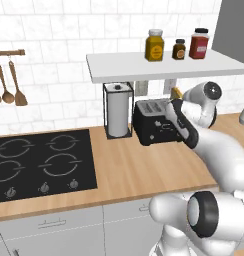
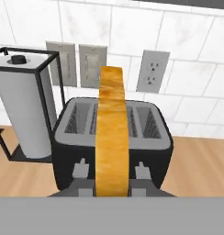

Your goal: Start the toaster. Once the lever pops up, take the bread to the plate on the dining counter.

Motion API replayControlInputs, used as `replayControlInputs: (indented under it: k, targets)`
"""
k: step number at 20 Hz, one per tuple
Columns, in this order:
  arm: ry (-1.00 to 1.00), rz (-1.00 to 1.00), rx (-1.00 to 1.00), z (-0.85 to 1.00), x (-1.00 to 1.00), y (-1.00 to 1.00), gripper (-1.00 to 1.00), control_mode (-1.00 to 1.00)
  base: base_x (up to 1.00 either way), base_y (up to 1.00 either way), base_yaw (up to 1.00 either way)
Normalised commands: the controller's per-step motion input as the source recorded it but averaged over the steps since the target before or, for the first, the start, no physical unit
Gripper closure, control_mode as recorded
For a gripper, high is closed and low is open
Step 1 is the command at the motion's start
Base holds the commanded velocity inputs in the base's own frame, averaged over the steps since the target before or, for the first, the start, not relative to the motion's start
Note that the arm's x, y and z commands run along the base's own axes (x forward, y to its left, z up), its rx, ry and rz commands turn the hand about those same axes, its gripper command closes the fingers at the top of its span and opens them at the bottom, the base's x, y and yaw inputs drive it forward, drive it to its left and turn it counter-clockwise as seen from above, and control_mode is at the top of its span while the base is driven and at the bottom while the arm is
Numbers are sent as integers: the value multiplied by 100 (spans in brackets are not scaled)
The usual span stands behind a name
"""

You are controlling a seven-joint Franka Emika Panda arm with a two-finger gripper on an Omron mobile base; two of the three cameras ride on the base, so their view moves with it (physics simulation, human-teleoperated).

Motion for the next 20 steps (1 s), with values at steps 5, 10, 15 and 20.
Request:
replayControlInputs:
  k: [5,10,15,20]
  targets:
    - [13,0,-6,24,-100,51,100,-100,0,0,0]
    - [14,0,0,37,-88,38,100,-100,0,0,0]
    - [6,0,1,31,-81,10,100,-100,0,0,0]
    - [6,0,0,25,-74,37,100,-100,0,0,0]
